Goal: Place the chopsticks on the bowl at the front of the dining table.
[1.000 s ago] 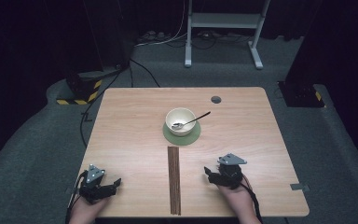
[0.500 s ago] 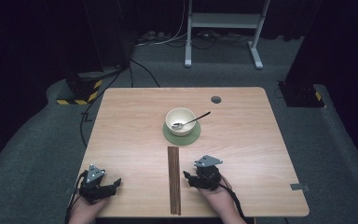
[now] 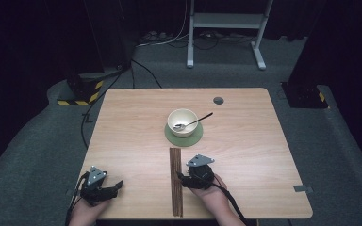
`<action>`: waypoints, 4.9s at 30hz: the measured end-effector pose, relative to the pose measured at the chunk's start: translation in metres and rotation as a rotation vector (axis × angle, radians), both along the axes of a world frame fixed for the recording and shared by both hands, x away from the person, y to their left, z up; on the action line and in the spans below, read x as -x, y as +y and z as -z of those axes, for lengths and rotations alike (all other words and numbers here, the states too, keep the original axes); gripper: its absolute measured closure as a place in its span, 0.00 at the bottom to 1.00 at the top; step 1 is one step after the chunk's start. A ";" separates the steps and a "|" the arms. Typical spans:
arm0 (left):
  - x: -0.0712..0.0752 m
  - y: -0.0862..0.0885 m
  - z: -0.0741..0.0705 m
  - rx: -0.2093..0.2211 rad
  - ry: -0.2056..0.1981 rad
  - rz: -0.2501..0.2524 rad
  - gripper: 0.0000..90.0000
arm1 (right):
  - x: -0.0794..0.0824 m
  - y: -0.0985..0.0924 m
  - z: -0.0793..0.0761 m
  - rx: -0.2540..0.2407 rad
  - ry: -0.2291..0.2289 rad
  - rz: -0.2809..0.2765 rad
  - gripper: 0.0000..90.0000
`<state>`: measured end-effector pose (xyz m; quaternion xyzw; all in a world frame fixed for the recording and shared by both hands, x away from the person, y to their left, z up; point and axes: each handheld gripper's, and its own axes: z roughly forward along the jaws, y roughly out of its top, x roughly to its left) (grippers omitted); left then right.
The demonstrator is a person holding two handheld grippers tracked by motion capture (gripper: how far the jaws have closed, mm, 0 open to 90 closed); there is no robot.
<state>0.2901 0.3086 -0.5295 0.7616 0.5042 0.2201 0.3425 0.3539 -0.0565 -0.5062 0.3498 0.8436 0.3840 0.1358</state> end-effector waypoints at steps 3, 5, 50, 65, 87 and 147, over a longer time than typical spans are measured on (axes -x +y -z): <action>0.000 0.001 -0.001 -0.012 0.004 0.008 0.23 | -0.002 0.002 0.000 0.006 0.002 0.015 0.43; 0.000 0.000 0.000 0.000 0.000 0.003 0.23 | -0.005 0.003 0.000 0.021 -0.006 0.033 0.49; -0.001 0.001 0.000 0.005 -0.003 0.014 0.23 | -0.019 0.000 0.011 0.074 0.022 0.081 0.73; 0.000 0.000 0.000 0.002 0.000 0.010 0.23 | -0.017 -0.040 0.010 0.073 0.027 0.130 0.86; 0.000 0.000 0.000 0.003 0.002 0.015 0.23 | -0.007 -0.066 0.004 0.133 0.081 0.142 0.62; -0.001 0.000 0.000 0.001 0.001 0.023 0.23 | -0.034 -0.051 -0.062 0.088 -0.056 0.151 0.94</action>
